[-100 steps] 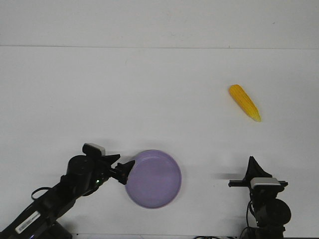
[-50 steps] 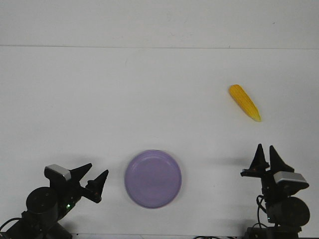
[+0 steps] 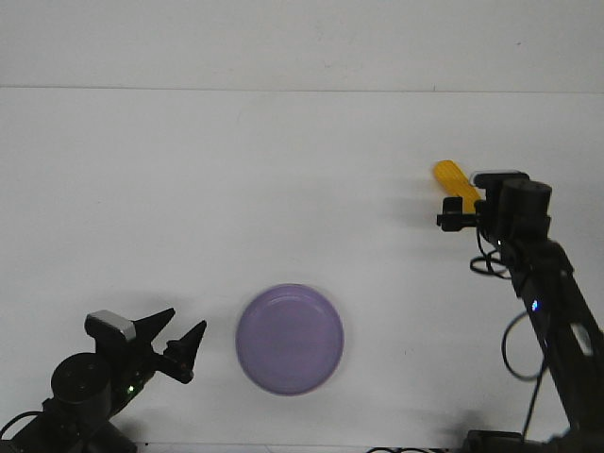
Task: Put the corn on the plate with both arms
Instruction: 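Reach the right gripper to the yellow corn cob and grasp it, then lift the corn with the right gripper and carry it over the plate, then lower the corn onto the plate and open the right gripper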
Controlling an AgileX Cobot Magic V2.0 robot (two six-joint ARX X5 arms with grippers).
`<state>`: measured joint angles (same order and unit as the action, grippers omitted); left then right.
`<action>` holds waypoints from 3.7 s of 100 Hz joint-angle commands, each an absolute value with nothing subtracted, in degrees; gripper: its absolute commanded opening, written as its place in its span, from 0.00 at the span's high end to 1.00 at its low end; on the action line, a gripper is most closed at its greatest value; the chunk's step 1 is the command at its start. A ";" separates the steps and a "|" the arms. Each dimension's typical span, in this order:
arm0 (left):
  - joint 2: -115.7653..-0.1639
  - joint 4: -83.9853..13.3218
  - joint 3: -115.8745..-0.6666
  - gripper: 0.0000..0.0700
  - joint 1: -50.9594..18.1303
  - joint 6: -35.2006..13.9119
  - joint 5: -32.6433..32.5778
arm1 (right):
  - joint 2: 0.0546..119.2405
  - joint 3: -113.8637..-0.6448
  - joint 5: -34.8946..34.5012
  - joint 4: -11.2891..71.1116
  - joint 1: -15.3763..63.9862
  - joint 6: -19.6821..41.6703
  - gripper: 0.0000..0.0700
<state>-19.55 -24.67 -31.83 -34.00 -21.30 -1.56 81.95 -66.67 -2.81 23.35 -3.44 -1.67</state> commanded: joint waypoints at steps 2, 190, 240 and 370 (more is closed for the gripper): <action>-19.79 -24.23 -32.32 0.34 -34.30 -20.32 -1.74 | 92.14 -75.46 -2.50 27.22 -3.73 -5.52 0.21; -19.79 -24.84 -32.32 0.34 -34.30 -20.80 -1.74 | 69.47 -74.65 -6.11 41.76 26.55 8.47 0.75; -19.79 -24.84 -32.32 0.34 -34.30 -20.53 -1.74 | 78.02 -52.80 8.03 20.91 60.20 19.99 0.75; -19.73 -23.49 -32.32 0.34 -34.30 -18.70 -2.02 | 35.55 -49.87 27.11 36.77 50.59 4.86 0.26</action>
<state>-19.55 -24.21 -31.83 -34.00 -20.16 -1.65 37.30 -51.20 26.61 35.53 50.52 5.76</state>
